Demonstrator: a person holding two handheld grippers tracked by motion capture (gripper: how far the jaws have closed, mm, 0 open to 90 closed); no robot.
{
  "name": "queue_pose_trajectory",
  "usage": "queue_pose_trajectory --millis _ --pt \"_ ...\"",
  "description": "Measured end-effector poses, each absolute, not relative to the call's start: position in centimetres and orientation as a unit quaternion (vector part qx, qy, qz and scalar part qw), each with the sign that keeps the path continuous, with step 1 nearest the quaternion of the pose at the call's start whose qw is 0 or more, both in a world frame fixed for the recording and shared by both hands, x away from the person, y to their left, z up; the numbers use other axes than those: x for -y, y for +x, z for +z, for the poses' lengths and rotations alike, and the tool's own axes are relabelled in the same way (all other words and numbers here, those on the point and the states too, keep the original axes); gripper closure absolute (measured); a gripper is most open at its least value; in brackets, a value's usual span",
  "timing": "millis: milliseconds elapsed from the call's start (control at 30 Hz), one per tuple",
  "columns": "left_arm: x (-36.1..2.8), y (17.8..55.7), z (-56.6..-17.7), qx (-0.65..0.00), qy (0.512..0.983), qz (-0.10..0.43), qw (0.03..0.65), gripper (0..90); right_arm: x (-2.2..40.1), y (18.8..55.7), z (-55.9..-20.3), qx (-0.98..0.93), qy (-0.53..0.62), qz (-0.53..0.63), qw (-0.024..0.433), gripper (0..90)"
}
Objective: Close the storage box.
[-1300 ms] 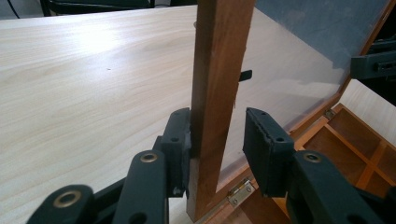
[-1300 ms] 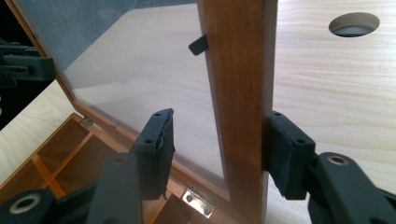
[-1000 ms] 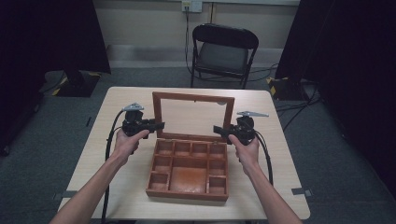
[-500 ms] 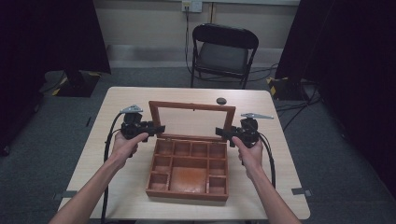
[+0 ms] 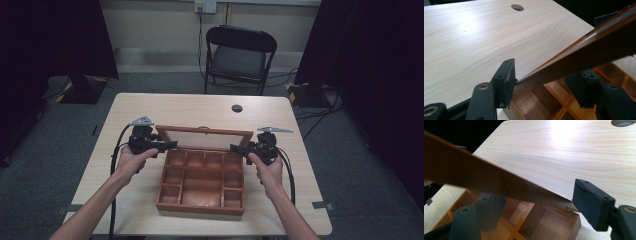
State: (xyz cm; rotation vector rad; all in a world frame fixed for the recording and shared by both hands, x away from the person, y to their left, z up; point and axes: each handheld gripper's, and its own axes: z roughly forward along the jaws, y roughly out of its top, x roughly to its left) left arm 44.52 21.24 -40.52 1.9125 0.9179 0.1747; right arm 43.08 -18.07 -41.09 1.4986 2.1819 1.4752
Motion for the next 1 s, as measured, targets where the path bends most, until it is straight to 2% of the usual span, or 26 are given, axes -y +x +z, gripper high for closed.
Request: queue_pose_trajectory --millis 467,533,600,800,933,1000 --pt "-21.3 43.6 -40.6 -0.360 0.800 0.079 0.473 41.5 18.0 41.5 -40.8 -0.725 0.507 0.461 0.069 22.9" --pt "-21.3 43.5 -40.7 -0.356 0.802 0.078 0.472 41.3 18.1 41.2 -40.7 -0.723 0.511 0.459 0.070 26.0" --pt "-21.3 43.4 -40.7 -0.356 0.803 0.080 0.470 41.1 18.3 41.0 -40.8 -0.720 0.509 0.469 0.053 33.4" --pt "-21.7 42.9 -40.7 -0.357 0.805 0.077 0.469 41.0 18.0 41.4 -41.1 -0.727 0.503 0.464 0.057 36.3" --pt "-22.0 42.5 -40.9 -0.375 0.792 0.068 0.478 31.9 17.7 41.7 -41.2 -0.726 0.505 0.464 0.053 36.2" --pt "-21.9 42.4 -41.0 -0.374 0.794 0.074 0.474 30.2 17.6 41.7 -41.2 -0.728 0.504 0.462 0.053 35.7"
